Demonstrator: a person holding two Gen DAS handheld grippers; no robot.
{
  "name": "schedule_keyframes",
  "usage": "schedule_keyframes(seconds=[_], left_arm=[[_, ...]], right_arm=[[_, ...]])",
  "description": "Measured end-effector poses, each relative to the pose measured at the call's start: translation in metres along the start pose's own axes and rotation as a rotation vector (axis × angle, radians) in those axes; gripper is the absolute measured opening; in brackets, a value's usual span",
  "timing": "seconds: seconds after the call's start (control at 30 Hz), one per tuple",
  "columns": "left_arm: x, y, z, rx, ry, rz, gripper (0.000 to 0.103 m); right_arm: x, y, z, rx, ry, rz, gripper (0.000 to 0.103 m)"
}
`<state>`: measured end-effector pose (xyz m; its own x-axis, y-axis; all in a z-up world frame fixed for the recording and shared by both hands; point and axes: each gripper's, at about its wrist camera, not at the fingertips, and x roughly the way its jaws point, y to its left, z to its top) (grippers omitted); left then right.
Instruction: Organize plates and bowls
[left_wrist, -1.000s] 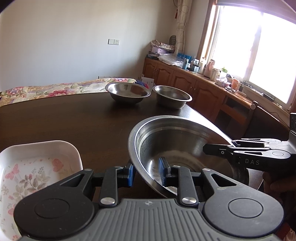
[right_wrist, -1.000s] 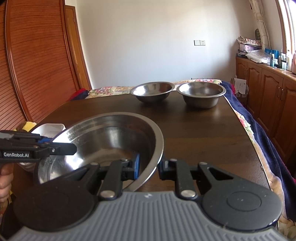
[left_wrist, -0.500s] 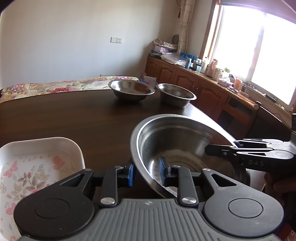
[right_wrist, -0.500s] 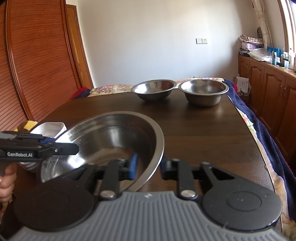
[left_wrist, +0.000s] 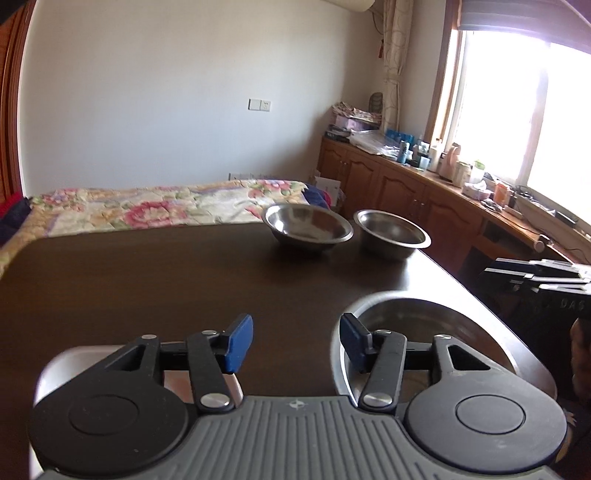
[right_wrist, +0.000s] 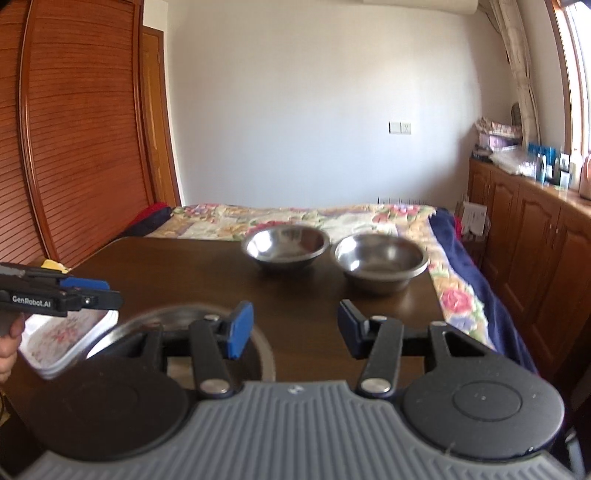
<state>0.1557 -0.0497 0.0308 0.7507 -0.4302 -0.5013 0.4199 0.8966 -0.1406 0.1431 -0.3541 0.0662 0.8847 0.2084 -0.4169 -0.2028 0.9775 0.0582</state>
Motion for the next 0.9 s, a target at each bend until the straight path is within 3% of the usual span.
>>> schedule_keyframes(seconds=[0.57,0.9], left_arm=[[0.036,0.002,0.049,0.097,-0.013,0.037,0.058],[0.081,0.012,0.066,0.086,0.035,0.028,0.058]], right_arm=[[0.049,-0.025,0.04,-0.009,-0.025,0.028,0.052],[0.094,-0.03,0.055,-0.032,-0.005,0.044,0.052]])
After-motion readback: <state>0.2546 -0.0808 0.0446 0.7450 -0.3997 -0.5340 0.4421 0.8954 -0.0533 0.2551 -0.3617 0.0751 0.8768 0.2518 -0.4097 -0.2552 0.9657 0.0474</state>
